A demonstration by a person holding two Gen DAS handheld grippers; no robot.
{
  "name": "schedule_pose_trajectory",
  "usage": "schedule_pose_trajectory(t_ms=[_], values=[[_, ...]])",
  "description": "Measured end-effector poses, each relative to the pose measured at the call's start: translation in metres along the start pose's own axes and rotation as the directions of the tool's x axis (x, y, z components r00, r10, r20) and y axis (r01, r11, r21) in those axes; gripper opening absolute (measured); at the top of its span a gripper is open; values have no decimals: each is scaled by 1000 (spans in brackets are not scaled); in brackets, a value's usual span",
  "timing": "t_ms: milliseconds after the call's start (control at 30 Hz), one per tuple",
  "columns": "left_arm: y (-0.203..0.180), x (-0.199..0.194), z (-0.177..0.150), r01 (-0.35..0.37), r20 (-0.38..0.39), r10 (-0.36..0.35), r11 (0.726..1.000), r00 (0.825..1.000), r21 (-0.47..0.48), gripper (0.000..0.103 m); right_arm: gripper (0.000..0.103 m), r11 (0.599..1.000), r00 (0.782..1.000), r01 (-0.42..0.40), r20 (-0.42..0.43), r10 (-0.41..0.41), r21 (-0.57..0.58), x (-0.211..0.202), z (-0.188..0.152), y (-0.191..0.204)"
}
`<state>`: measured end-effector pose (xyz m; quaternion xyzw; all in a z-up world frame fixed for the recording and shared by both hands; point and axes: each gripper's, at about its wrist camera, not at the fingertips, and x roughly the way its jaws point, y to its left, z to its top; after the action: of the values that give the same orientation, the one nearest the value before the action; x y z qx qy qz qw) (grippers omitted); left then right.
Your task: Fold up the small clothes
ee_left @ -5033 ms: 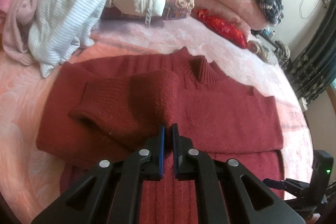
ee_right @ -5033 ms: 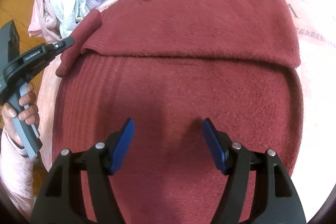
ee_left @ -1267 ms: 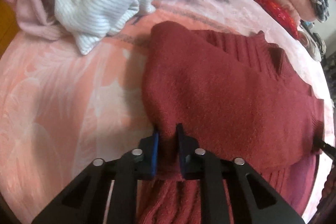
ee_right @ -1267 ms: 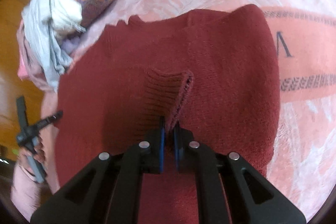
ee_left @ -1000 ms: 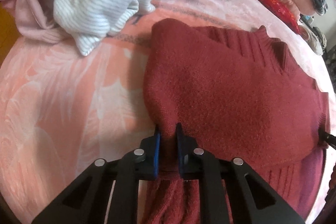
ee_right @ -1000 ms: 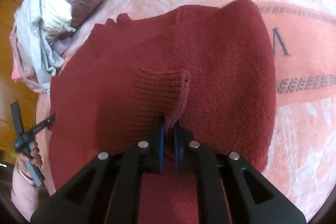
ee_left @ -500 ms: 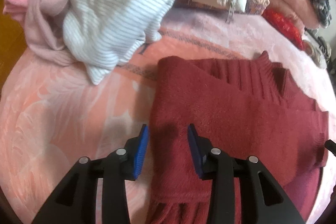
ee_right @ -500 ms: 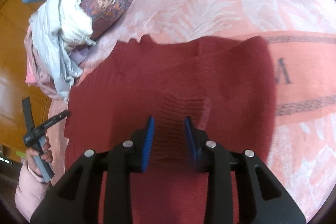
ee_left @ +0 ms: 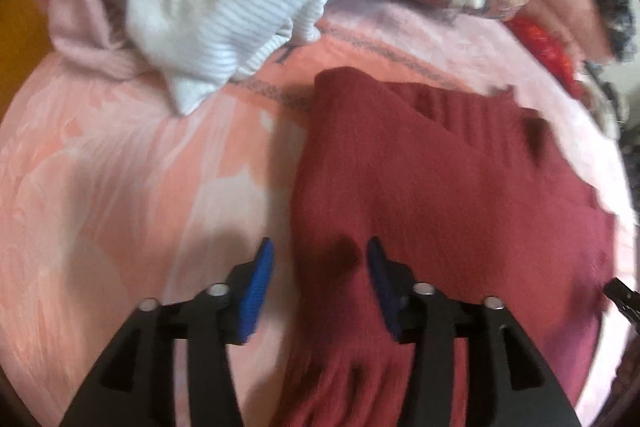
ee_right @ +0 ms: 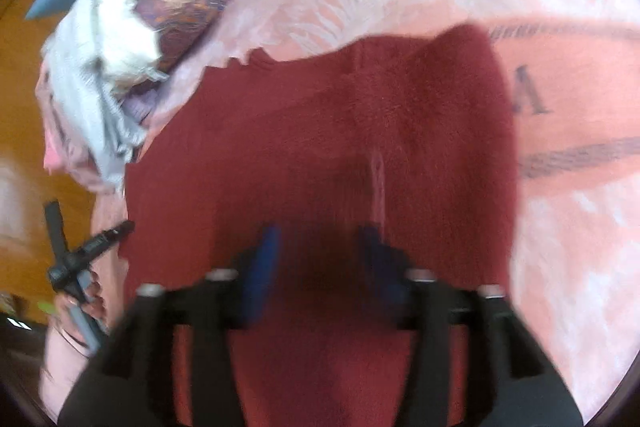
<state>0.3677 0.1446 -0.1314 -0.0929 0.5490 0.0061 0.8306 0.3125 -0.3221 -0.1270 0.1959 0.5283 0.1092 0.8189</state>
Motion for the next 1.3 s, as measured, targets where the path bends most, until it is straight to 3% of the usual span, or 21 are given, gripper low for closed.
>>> schedule_pose_trajectory(t_ms=[33, 200, 467, 600, 867, 1067, 1167, 1300], values=[[4, -10, -10, 2, 4, -2, 1000, 1000, 16, 68, 58, 998, 1000, 21, 11, -20, -53, -15, -16, 6], [33, -47, -91, 6, -27, -4, 995, 1000, 100, 69, 58, 989, 997, 65, -34, -70, -133, -54, -101, -1], [51, -80, -210, -27, -68, 38, 986, 997, 164, 69, 64, 991, 987, 122, -102, -128, -57, -100, -237, -34], [55, -83, -240, -29, -91, 45, 985, 995, 170, 72, 69, 991, 982, 131, -132, -135, -37, -114, -286, -38], [56, -92, -273, -7, -98, 23, 987, 995, 159, 76, 71, 996, 984, 93, -156, -92, 2, -112, -322, -38], [47, -95, -286, 17, -111, 1, 988, 994, 156, 74, 69, 998, 988, 61, -143, -58, 13, -109, -326, -33], [41, -97, -290, 24, -112, -5, 986, 994, 166, 64, 60, 999, 988, 50, -145, -47, 15, -105, -327, -31], [35, -101, -299, 54, -122, -37, 989, 992, 140, 41, 38, 1000, 988, 11, -151, -6, 28, -105, -328, -34]])
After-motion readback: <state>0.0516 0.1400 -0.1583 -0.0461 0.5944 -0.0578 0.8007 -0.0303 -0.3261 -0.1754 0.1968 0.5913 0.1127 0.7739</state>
